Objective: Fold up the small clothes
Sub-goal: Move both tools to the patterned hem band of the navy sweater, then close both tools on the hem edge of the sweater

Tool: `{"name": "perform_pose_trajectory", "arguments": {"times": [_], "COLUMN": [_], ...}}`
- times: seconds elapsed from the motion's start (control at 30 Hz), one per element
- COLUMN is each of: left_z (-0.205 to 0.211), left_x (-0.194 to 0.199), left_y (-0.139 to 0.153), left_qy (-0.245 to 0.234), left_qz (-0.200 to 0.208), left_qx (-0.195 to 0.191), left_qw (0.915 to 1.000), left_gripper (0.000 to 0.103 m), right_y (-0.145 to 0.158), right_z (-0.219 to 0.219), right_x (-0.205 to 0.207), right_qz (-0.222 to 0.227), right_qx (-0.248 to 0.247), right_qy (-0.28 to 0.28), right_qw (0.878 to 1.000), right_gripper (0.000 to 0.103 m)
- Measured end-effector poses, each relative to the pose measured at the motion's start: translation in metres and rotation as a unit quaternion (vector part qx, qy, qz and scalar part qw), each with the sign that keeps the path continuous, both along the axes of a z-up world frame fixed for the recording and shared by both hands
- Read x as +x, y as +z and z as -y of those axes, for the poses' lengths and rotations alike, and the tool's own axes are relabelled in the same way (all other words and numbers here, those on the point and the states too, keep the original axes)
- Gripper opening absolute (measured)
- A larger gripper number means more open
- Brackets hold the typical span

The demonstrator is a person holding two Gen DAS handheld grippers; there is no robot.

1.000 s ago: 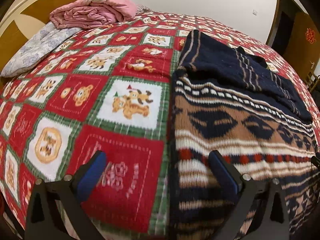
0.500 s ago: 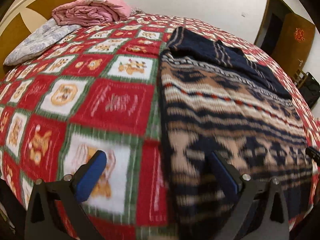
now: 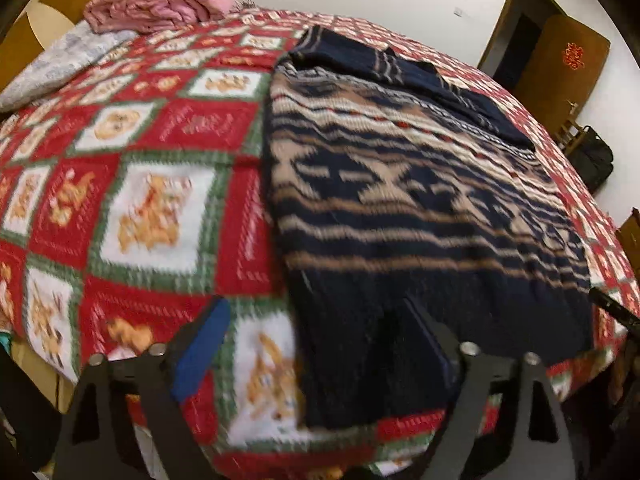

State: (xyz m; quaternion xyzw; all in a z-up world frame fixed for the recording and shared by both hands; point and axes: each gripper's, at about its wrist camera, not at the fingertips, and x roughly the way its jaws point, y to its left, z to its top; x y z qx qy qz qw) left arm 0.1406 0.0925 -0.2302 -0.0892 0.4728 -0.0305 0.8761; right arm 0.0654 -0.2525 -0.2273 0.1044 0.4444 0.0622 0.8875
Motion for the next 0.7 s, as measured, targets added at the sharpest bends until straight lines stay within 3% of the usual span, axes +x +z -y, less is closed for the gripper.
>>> {"name": "perform_pose_trajectory", "arguments": {"times": [0.07, 0.27, 0.33, 0.47, 0.7], "left_z": [0.002, 0.006, 0.009, 0.016, 0.009], "left_x": [-0.006, -0.021, -0.025, -0.03, -0.029], "left_y": [-0.001, -0.003, -0.005, -0.008, -0.01], "left_qy": [-0.003, -0.011, -0.016, -0.019, -0.012], "left_qz": [0.0, -0.008, -0.011, -0.01, -0.01], "left_qx": [0.001, -0.014, -0.014, -0.007, -0.032], "left_qw": [1.0, 0.9998, 0.9997, 0.9997, 0.9994], "left_gripper": [0.083, 0.07, 0.07, 0.069, 0.064], "right_y": [-0.002, -0.011, -0.014, -0.019, -0.024], "right_z": [0.0, -0.01, -0.013, -0.01, -0.005], "right_x": [-0.01, -0.028, -0.027, -0.026, -0.023], "right_qz": [-0.007, -0.021, -0.02, -0.016, -0.019], "right_qx": [0.009, 0.025, 0.02, 0.017, 0.027], "right_qy": [0.005, 0.024, 0.024, 0.007, 0.004], "right_qw": [1.0, 0.999, 0.999, 1.0, 0.999], "right_gripper": [0.048, 0.046, 0.046, 0.031, 0.03]}}
